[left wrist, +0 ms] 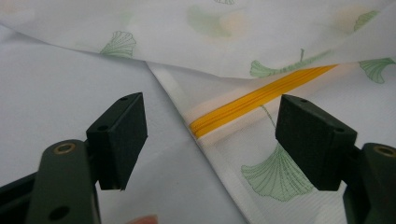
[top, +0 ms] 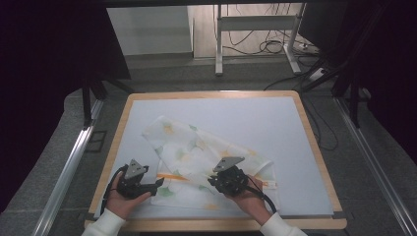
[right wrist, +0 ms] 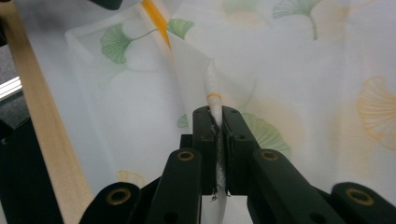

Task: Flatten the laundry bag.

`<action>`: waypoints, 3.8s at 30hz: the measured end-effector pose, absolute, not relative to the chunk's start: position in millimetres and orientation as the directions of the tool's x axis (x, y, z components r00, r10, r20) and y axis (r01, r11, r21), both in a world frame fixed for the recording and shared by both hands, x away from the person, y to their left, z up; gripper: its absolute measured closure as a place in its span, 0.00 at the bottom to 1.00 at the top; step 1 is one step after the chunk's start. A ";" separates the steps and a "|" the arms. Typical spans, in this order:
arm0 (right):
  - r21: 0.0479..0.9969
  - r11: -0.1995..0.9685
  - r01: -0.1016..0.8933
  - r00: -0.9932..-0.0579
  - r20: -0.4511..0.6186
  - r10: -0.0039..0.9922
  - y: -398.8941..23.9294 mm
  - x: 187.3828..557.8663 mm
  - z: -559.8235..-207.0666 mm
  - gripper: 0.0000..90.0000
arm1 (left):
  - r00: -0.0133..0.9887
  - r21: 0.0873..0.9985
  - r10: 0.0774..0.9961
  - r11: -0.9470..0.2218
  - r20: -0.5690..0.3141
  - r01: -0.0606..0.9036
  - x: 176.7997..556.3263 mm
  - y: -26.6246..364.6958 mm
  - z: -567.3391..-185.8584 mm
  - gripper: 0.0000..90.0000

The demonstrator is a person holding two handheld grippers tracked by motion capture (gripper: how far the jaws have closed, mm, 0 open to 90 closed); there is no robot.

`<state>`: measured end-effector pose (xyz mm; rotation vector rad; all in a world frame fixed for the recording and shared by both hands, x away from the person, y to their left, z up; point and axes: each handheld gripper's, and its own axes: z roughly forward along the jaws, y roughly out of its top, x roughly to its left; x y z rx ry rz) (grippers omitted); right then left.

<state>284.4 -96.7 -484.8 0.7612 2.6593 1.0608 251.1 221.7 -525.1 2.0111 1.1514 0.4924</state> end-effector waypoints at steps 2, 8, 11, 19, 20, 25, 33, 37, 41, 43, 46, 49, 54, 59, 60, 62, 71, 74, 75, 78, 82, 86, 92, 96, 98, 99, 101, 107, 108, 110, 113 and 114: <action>0.692 0.603 0.398 -0.846 0.022 0.533 -101.0 287.8 -482.8 0.94 | 0.521 0.766 0.853 -0.311 -0.037 0.563 251.1 221.7 -525.1 0.28; 0.707 0.577 0.409 -0.829 0.022 0.559 -111.7 295.7 -478.0 0.94 | 0.522 0.765 0.852 -0.312 -0.036 0.563 251.5 221.4 -525.6 0.28; 0.717 0.559 0.415 -0.816 0.022 0.578 -119.2 300.5 -475.1 0.94 | 0.522 0.766 0.852 -0.313 -0.035 0.562 251.3 221.5 -525.4 0.28; 0.740 0.522 0.425 -0.788 0.018 0.615 -136.7 309.9 -466.6 0.94 | 0.522 0.765 0.852 -0.314 -0.034 0.562 251.5 221.4 -525.6 0.28; 0.741 0.517 0.427 -0.784 0.019 0.620 -138.4 311.0 -465.9 0.94 | 0.521 0.766 0.853 -0.312 -0.035 0.562 251.4 221.4 -525.6 0.28; 0.755 0.485 0.440 -0.762 0.029 0.647 -150.4 318.4 -462.6 0.94 | 0.522 0.766 0.852 -0.312 -0.035 0.562 251.4 221.2 -525.7 0.28; 0.770 0.452 0.451 -0.739 0.038 0.672 -165.2 328.0 -459.7 0.94 | 0.523 0.764 0.852 -0.316 -0.033 0.563 251.9 220.9 -526.0 0.28; 0.774 0.440 0.456 -0.730 0.042 0.683 -169.5 331.4 -459.3 0.94 | 0.524 0.762 0.851 -0.318 -0.032 0.564 252.0 221.1 -526.1 0.28; 0.780 0.423 0.462 -0.715 0.045 0.698 -176.6 336.8 -459.2 0.94 | 0.525 0.761 0.850 -0.319 -0.033 0.565 252.2 220.3 -526.2 0.28; 0.782 0.414 0.465 -0.709 0.048 0.704 -178.9 339.0 -459.2 0.94 | 0.527 0.762 0.849 -0.322 -0.031 0.563 252.2 219.9 -526.4 0.28; 0.783 0.410 0.468 -0.700 0.046 0.712 -182.0 342.2 -459.4 0.94 | 0.526 0.759 0.850 -0.324 -0.028 0.565 252.4 219.6 -526.4 0.28; 0.786 0.401 0.471 -0.692 0.046 0.721 -185.3 345.8 -459.9 0.94 | 0.526 0.761 0.850 -0.324 -0.028 0.563 252.6 219.8 -526.4 0.28; 0.790 0.376 0.484 -0.667 0.056 0.743 -192.7 352.5 -460.5 0.94 | 0.529 0.759 0.848 -0.326 -0.028 0.563 252.8 219.6 -526.6 0.28; 0.803 0.348 0.484 -0.652 0.067 0.755 -202.5 359.5 -460.5 0.94 | 0.527 0.757 0.850 -0.327 -0.026 0.565 252.9 219.1 -526.8 0.28; 0.803 0.342 0.488 -0.649 0.072 0.757 -204.1 360.3 -460.7 0.94 | 0.527 0.756 0.849 -0.330 -0.024 0.565 253.2 218.8 -527.0 0.28; 0.805 0.335 0.489 -0.647 0.077 0.759 -206.0 361.6 -461.2 0.94 | 0.526 0.758 0.850 -0.327 -0.025 0.564 253.1 218.4 -527.1 0.28; 0.807 0.312 0.501 -0.626 0.089 0.775 -213.2 367.4 -464.1 0.94 | 0.526 0.757 0.850 -0.328 -0.024 0.565 253.1 219.6 -526.6 0.28; 0.807 0.311 0.502 -0.623 0.088 0.777 -213.7 368.0 -464.1 0.94 | 0.524 0.757 0.851 -0.327 -0.024 0.566 253.0 219.6 -526.5 0.28; 0.809 0.311 0.499 -0.623 0.086 0.778 -214.0 368.5 -464.1 0.94 | 0.523 0.757 0.852 -0.326 -0.024 0.566 253.0 219.5 -526.5 0.28; 0.811 0.310 0.496 -0.619 0.080 0.781 -215.6 370.2 -463.4 0.94 | 0.520 0.755 0.854 -0.328 -0.020 0.568 253.5 219.5 -526.6 0.28; 0.811 0.306 0.498 -0.612 0.080 0.787 -217.8 373.9 -464.7 0.94 | 0.519 0.755 0.855 -0.327 -0.020 0.568 253.3 219.4 -526.6 0.28; 0.806 0.296 0.513 -0.591 0.082 0.803 -223.1 381.0 -468.8 0.94 | 0.520 0.754 0.854 -0.329 -0.019 0.568 253.5 219.7 -526.7 0.28; 0.807 0.285 0.517 -0.577 0.083 0.813 -227.5 383.7 -470.1 0.94 | 0.523 0.754 0.852 -0.331 -0.018 0.567 253.5 219.1 -527.1 0.28; 0.807 0.281 0.520 -0.570 0.082 0.818 -229.7 385.7 -470.9 0.94 | 0.523 0.754 0.852 -0.332 -0.019 0.568 253.6 218.8 -527.2 0.28; 0.809 0.282 0.516 -0.562 0.072 0.824 -230.8 389.5 -472.1 0.94 | 0.524 0.753 0.852 -0.332 -0.019 0.568 253.7 218.5 -527.6 0.28; 0.808 0.281 0.518 -0.558 0.070 0.827 -231.8 391.3 -472.5 0.94 | 0.524 0.753 0.852 -0.332 -0.019 0.568 253.7 218.5 -527.6 0.28; 0.806 0.275 0.523 -0.548 0.071 0.834 -233.6 396.0 -473.5 0.94 | 0.522 0.753 0.853 -0.332 -0.018 0.568 253.7 218.9 -527.3 0.28; 0.814 0.244 0.527 -0.509 0.072 0.858 -241.7 409.2 -472.6 0.94 | 0.522 0.753 0.853 -0.332 -0.017 0.568 253.7 218.8 -527.3 0.28; 0.815 0.236 0.529 -0.499 0.073 0.863 -244.5 412.8 -472.9 0.94 | 0.521 0.753 0.854 -0.332 -0.016 0.568 253.5 218.9 -527.2 0.28; 0.813 0.220 0.539 -0.480 0.082 0.873 -252.2 421.1 -473.6 0.94 | 0.518 0.755 0.855 -0.328 -0.019 0.568 253.2 219.0 -526.9 0.28; 0.815 0.200 0.544 -0.456 0.087 0.886 -261.1 429.8 -473.0 0.94 | 0.517 0.755 0.855 -0.327 -0.019 0.568 253.4 219.2 -526.7 0.28; 0.815 0.193 0.547 -0.448 0.090 0.889 -264.5 433.1 -472.8 0.94 | 0.518 0.756 0.855 -0.326 -0.020 0.567 253.6 219.0 -526.9 0.28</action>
